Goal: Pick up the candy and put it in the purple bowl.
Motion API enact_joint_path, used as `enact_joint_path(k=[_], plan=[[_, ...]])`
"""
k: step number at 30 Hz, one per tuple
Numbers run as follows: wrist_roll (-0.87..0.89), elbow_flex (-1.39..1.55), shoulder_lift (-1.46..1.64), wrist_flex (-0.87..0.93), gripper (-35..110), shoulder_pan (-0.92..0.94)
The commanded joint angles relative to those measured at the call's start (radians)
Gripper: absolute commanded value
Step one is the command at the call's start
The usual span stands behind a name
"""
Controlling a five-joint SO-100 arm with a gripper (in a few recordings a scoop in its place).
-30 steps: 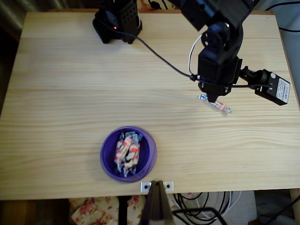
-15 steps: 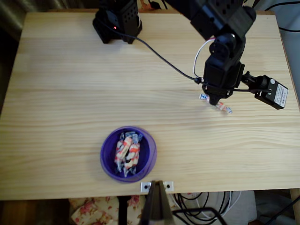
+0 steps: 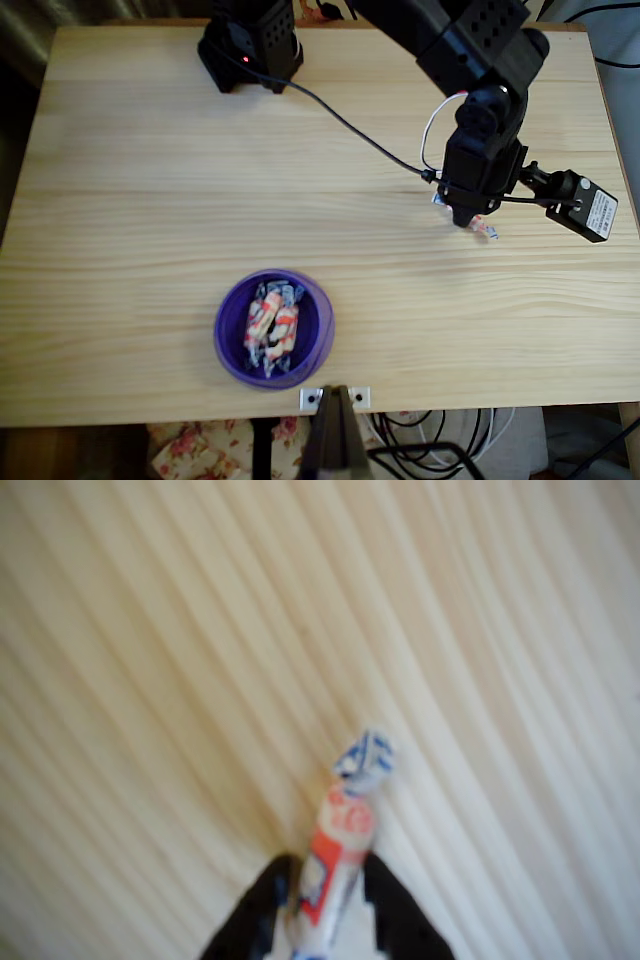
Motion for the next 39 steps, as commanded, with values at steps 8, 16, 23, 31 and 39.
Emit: enact_joint_path(k=[8,16,23,31,39], plan=[[0.029,-0.083,0.043,0.0,0,-0.011],[0.146,0.006,0.285,0.025,0,0.1],[0.268,0.278,0.632,-0.014,-1,0.304],[0.311,0.394,0.769,0.0,-1,0.555],[0.364,0.387,0.667,-0.089,-1,0.769]])
